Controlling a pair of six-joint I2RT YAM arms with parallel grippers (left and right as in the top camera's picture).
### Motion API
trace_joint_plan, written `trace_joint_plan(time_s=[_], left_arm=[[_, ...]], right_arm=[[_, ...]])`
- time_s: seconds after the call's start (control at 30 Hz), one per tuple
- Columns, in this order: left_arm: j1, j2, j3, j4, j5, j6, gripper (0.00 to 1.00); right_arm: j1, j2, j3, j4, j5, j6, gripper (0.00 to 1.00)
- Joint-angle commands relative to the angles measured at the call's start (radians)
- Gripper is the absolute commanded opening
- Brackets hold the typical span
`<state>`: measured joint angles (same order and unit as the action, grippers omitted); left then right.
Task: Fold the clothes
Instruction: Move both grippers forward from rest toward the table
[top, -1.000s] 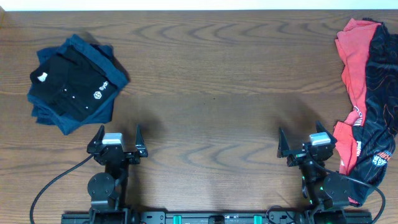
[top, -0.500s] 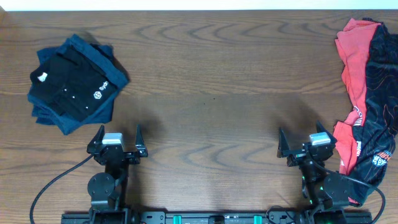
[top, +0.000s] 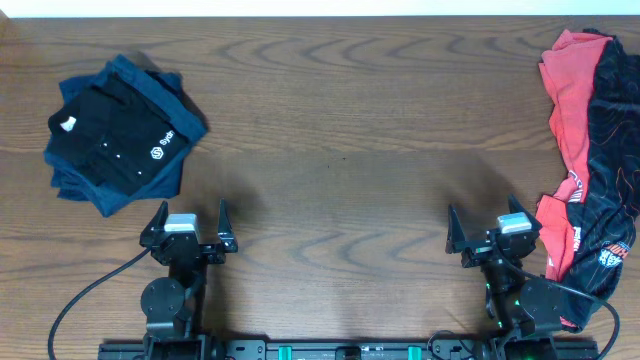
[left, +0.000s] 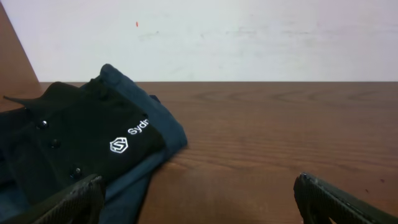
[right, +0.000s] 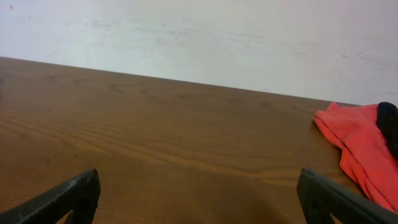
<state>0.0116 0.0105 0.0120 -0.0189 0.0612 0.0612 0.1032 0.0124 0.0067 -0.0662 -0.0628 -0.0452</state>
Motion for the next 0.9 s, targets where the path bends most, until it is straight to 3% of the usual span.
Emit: trace_joint_plan(time_s=[0.0,0.67,0.87], left_arm=[[-0.002,-0.005,-0.008,-0.046,0.014,0.017,0.98],[-0.002,-0.005,-0.008,-0.043,0.018,0.011,0.98],[-0.002,-0.005,-0.008,-0.041,0.046,-0.117,0.98]], right_arm=[[-0.006,-0.004,-0.001,-0.005,0.006,-0.009,0.99],[-0.005,-0.004,-0.001,-0.004,0.003,0.003,0.99],[-0.005,-0.004,-0.001,0.001,0.002,0.120,0.99]])
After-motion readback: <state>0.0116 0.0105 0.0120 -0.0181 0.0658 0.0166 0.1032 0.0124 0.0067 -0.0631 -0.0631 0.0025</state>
